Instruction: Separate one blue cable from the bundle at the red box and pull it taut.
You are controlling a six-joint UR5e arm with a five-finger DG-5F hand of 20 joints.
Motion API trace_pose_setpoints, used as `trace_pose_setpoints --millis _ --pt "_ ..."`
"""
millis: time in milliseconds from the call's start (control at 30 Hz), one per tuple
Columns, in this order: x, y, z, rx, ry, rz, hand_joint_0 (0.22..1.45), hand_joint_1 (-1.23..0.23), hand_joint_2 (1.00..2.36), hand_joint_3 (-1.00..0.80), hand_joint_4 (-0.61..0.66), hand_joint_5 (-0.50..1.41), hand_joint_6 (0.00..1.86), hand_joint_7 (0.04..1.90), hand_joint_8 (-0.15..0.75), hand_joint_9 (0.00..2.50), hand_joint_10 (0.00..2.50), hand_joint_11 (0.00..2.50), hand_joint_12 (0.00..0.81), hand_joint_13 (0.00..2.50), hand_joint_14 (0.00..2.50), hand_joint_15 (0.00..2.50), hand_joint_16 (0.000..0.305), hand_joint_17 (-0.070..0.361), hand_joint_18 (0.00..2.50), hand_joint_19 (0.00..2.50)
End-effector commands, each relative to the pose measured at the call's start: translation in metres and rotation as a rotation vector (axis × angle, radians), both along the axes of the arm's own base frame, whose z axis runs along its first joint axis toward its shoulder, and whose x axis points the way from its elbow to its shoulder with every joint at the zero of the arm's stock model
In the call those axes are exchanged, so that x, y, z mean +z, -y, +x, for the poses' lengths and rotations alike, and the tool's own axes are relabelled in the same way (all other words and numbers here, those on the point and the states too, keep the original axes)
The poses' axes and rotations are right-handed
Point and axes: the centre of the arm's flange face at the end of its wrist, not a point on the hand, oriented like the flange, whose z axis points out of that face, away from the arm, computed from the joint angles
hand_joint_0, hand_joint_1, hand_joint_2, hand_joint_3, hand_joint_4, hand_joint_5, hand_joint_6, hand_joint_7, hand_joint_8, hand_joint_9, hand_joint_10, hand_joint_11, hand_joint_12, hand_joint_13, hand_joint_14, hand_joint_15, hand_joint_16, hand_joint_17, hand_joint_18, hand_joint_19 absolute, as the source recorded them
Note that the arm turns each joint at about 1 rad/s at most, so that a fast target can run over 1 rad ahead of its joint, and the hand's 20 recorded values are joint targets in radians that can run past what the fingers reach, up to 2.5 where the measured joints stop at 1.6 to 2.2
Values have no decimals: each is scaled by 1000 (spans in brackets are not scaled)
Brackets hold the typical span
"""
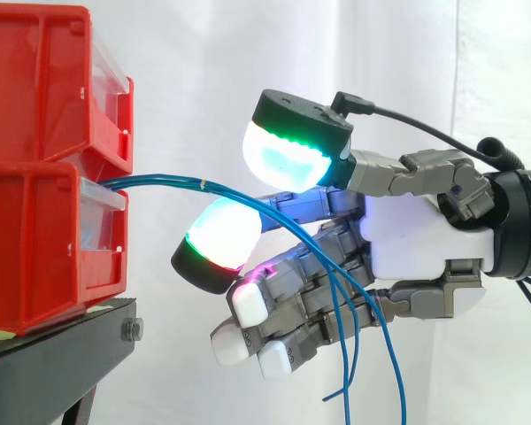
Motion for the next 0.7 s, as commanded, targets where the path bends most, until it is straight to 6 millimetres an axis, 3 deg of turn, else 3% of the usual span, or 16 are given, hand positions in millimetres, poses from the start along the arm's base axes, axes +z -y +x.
trace_pose_setpoints --millis 0,267,500,667 --pt "-1 3 -1 3 -8 1 615 -479 1012 -349 42 -76 503 1273 283 851 19 639 319 655 16 421 37 83 484 614" --pt "5 11 0 6 -13 0 615 -441 1013 -316 24 -72 503 1288 291 897 21 660 322 672 16 432 38 84 496 628" --pt "14 19 0 14 -25 -1 619 -449 1013 -302 39 -60 500 1464 302 929 23 696 330 697 16 438 38 86 519 627" --pt "14 22 0 14 -27 -11 621 -492 1015 -274 53 -77 564 1401 302 935 22 705 335 711 16 437 38 86 540 608"
